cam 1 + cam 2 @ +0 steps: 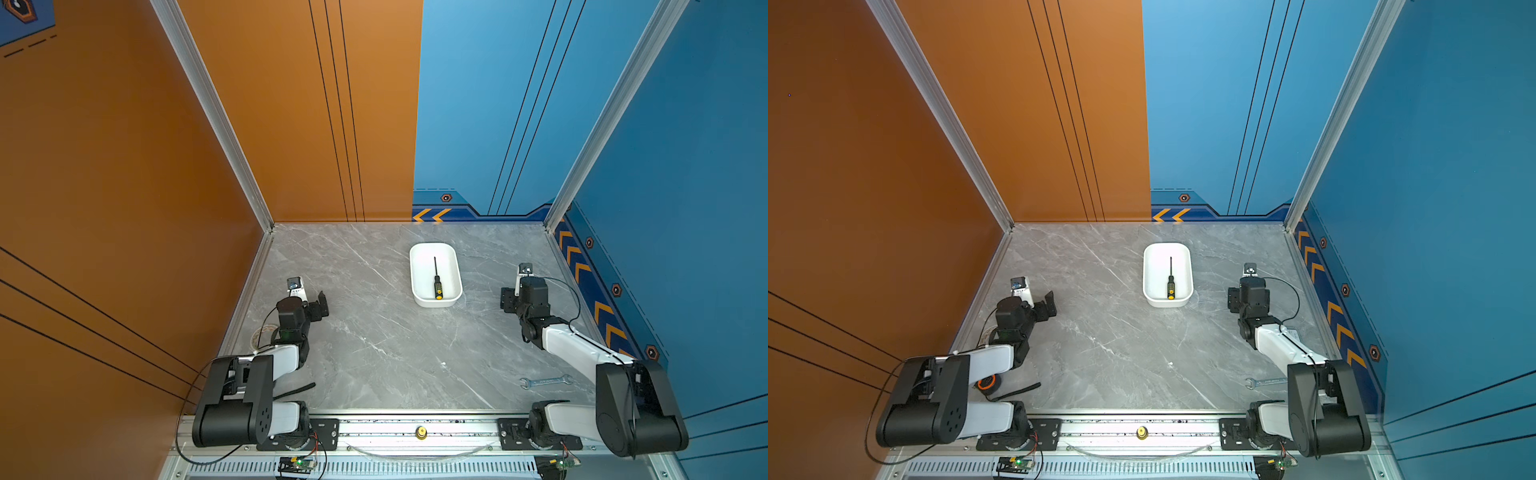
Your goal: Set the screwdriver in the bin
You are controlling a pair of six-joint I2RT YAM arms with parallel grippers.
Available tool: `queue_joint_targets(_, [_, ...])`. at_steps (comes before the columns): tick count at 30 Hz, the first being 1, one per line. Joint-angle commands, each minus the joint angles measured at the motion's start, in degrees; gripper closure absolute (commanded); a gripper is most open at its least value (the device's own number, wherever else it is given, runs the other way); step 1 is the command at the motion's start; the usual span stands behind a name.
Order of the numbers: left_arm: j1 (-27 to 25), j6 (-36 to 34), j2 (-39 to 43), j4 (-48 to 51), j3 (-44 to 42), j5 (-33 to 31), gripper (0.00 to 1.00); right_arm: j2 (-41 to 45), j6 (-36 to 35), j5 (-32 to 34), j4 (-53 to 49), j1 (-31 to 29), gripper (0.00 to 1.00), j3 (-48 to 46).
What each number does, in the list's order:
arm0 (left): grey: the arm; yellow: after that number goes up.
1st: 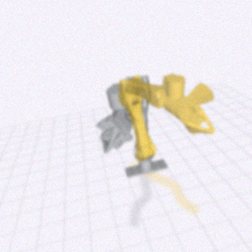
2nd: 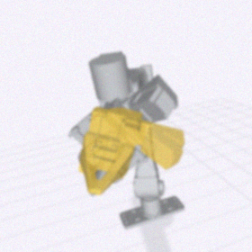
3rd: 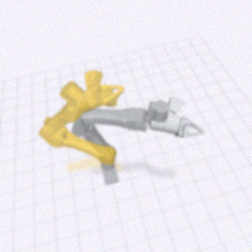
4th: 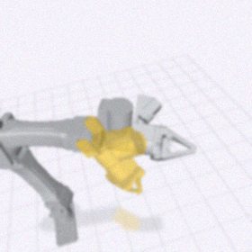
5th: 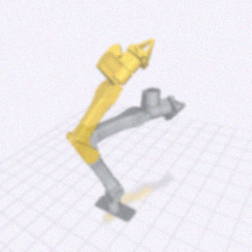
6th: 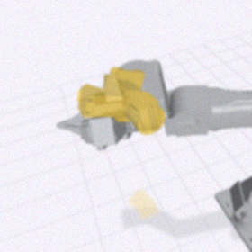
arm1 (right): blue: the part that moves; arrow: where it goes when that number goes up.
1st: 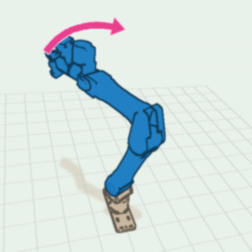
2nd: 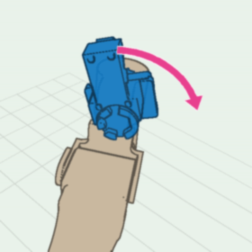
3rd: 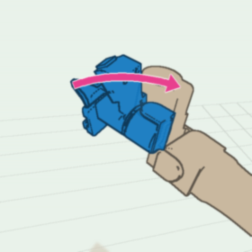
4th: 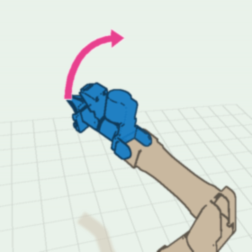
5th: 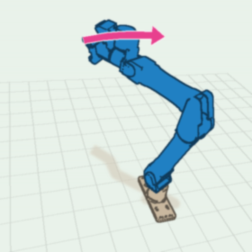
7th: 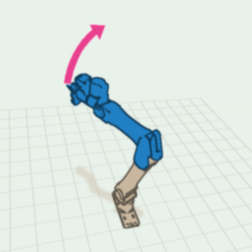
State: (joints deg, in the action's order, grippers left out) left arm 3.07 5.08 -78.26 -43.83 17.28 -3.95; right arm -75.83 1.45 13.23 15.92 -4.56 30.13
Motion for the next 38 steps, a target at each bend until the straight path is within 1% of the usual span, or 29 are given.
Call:
queue_joint_targets(1, [0.09, -2.48, -2.88, -8.27, 0.72, 4.95, 0.02, -3.0, -0.04, -3.54, 20.38, 0.85, 0.25, -4.89])
queue_joint_targets(3, [0.0, -2.85, -5.28, -12.55, -0.26, 5.55, 0.02, -6.2, -0.4, -5.58, 32.55, 0.84, 0.25, -9.73])
queue_joint_targets(4, [-0.09, -2.96, -6.17, -14.74, -0.92, 5.85, 0.02, -7.63, -0.74, -5.76, 37.04, 0.7, 0.25, -11.19])
queue_joint_targets(7, [-0.55, -3.72, -9.86, -20.89, -2.38, 6.22, 0.02, -10.34, -1.32, -5.98, 41.49, 0.43, 0.25, -12.6])
queue_joint_targets(9, [-1.49, -4.84, -12.44, -23.33, -2.01, 6.44, 0.02, -12.13, -1.83, -6.8, 41.49, 0.27, 0.25, -11.92])
queue_joint_targets(11, [-2.4, -5.76, -11.38, -20.14, -1.23, 5.11, 0.02, -12.45, -1.45, -6.61, 41.35, 0.59, 0.25, -11.68])
queue_joint_targets(15, [-3.25, -6.25, -11.73, -19.53, -0.61, 3.3, 0.02, -12.63, -1.07, -7.73, 40.49, 1.2, 0.23, -11.11])
queue_joint_targets(16, [-3.29, -6.28, -11.61, -19.12, -0.52, 3.24, 0.02, -12.67, -0.77, -8.15, 39.81, 1.54, 0.21, -10.71])
queue_joint_targets(17, [-3.33, -6.39, -11.7, -19.1, -0.42, 3.4, 0.02, -12.63, -0.2, -8.15, 39.24, 1.86, 0.01, -10.5])
queue_joint_targets(18, [-3.31, -6.46, -11.62, -19.1, -0.45, 3.7, 0.02, -12.74, -0.01, -8.26, 39.1, 2.0, 0.0, -10.31])
queue_joint_targets(22, [-3.33, -7.17, -11.51, -17.31, 0.42, 5.35, 0.02, -12.67, 0.13, -8.64, 38.9, 2.28, 0.0, -10.18])
queue_joint_targets(26, [-3.09, -7.57, -11.18, -10.48, 3.62, 7.31, 0.02, -12.67, 0.13, -7.94, 39.18, 2.01, 0.0, -10.33])
queue_joint_targets(38, [-2.37, -7.06, -11.47, -10.66, 3.74, 8.58, 0.02, -12.7, 0.22, -8.57, 38.58, 2.27, 0.0, -10.11])
